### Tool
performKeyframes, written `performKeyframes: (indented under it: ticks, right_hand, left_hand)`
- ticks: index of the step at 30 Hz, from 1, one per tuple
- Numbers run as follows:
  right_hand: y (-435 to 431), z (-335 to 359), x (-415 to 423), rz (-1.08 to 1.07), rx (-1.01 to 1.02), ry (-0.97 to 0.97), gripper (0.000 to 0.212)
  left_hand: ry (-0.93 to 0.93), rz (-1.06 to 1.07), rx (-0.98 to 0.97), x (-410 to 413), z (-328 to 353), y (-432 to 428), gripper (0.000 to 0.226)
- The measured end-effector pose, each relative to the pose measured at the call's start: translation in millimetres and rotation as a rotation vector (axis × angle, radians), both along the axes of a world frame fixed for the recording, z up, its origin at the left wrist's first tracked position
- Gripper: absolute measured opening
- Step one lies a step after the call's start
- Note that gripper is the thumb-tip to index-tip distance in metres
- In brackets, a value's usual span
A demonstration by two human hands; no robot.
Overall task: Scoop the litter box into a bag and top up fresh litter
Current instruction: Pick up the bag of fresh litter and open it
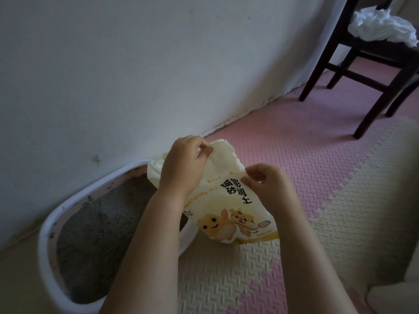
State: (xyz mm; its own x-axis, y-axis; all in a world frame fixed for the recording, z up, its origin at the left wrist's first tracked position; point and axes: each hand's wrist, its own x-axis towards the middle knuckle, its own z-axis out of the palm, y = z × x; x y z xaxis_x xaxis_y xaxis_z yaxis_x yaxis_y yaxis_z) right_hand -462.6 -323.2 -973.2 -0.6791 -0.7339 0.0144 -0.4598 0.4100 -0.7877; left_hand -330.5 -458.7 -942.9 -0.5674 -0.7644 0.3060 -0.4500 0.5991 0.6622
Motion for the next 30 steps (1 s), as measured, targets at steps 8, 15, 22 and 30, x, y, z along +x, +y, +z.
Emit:
performKeyframes:
  ticks: [8, 15, 22, 30]
  right_hand:
    - [-9.1, -4.3, 14.7, -0.065, -0.074, -0.002, 0.006]
    - [-21.4, 0.0, 34.3, -0.013, -0.095, 0.067, 0.005]
    - [-18.5, -0.4, 29.5, -0.084, -0.096, 0.046, 0.006]
    - [-28.2, -3.8, 38.0, -0.043, -0.102, 0.037, 0.008]
  left_hand:
    - [-0.121, -0.006, 0.047, 10.4, 12.8, -4.0, 0.016]
    - [-0.164, -0.200, -0.069, 3.5, 35.2, 14.8, 0.057]
    - [-0.230, -0.122, 0.179, 17.8, 20.3, 3.0, 0.028]
    - [-0.269, -0.111, -0.042, 6.6, 42.4, 14.8, 0.032]
